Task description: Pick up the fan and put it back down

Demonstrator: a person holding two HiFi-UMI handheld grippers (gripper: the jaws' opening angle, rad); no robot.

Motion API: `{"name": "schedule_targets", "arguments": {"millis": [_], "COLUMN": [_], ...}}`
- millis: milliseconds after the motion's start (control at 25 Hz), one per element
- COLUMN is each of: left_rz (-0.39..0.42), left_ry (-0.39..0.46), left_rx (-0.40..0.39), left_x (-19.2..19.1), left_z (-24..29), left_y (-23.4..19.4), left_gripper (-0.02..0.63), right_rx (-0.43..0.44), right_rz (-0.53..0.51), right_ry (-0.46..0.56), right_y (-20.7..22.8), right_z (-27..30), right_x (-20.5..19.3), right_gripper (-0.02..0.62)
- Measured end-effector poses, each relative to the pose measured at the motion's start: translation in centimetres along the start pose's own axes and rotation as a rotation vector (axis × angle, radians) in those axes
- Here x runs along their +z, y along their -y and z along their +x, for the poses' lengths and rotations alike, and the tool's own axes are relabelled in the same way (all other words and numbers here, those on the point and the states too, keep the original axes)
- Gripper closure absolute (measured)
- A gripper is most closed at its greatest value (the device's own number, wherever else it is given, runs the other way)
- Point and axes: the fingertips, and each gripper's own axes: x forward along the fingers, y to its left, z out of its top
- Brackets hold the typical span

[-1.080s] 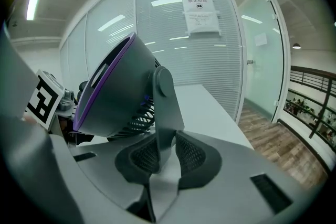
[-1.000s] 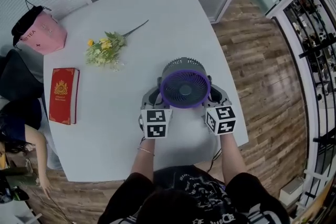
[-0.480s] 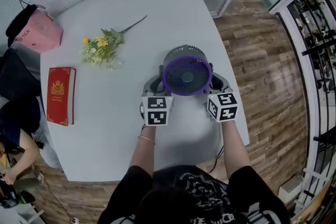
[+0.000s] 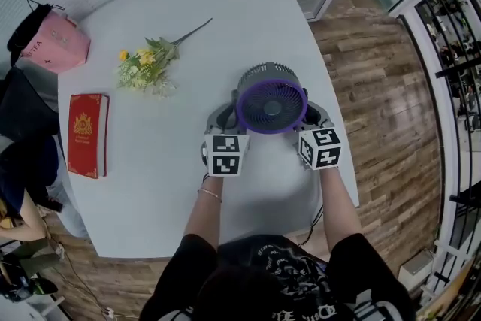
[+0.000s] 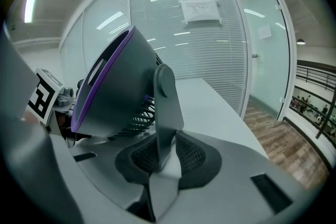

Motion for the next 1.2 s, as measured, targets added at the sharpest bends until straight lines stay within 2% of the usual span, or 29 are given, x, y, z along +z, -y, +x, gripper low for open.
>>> {"name": "schedule_targets", "arguments": {"millis": [360, 480, 520, 600, 640, 760, 880, 1000, 1200], "left_rz": [0.056, 0.099, 0.103, 0.106, 0.111, 0.125, 0.103, 0.087, 0.104], "left_ry": [0.007, -0.005, -0.014, -0.04, -0.053, -0.081, -0.077, -0.063, -0.049], "left_rx": [-0.035, -0.046, -0.05, -0.063, -0.067, -0.076, -0.098, -0.123, -0.185], "left_x": [0.0, -0.3, -0.5, -1.0, -1.2, -1.8, -2.0, -2.1, -2.1], "left_z": [-0.1, -0.3, -0.4, -0.7, -0.9, -1.9, -3.4, -5.1, -8.6], "left_y": [0.1, 0.3, 0.3, 0.5, 0.5, 0.6, 1.0, 1.8, 3.8], "left_gripper": [0.528, 0.526, 0.509, 0.373, 0.338, 0.313, 0.29, 0.279, 0.278], "right_rx": [0.057, 0.083, 0.09, 0.099, 0.101, 0.098, 0.085, 0.071, 0.035], "right_rz": [-0.073, -0.103, -0.122, -0.158, -0.17, -0.176, -0.171, -0.176, -0.17], "right_ry": [-0.001, -0.01, -0.017, -0.034, -0.044, -0.057, -0.059, -0.048, -0.021], "right_y": [-0.7, -1.2, -1.4, -1.9, -2.1, -2.4, -2.6, -3.4, -5.1], "right_z": [-0.1, -0.2, -0.1, -0.2, -0.3, -1.0, -2.5, -4.5, -7.8], "right_x": [-0.2, -0.4, -0.5, -0.9, -1.1, -1.4, -1.8, -1.8, -1.7], "right_gripper": [0.483, 0.436, 0.408, 0.355, 0.322, 0.285, 0.272, 0.268, 0.267]}}
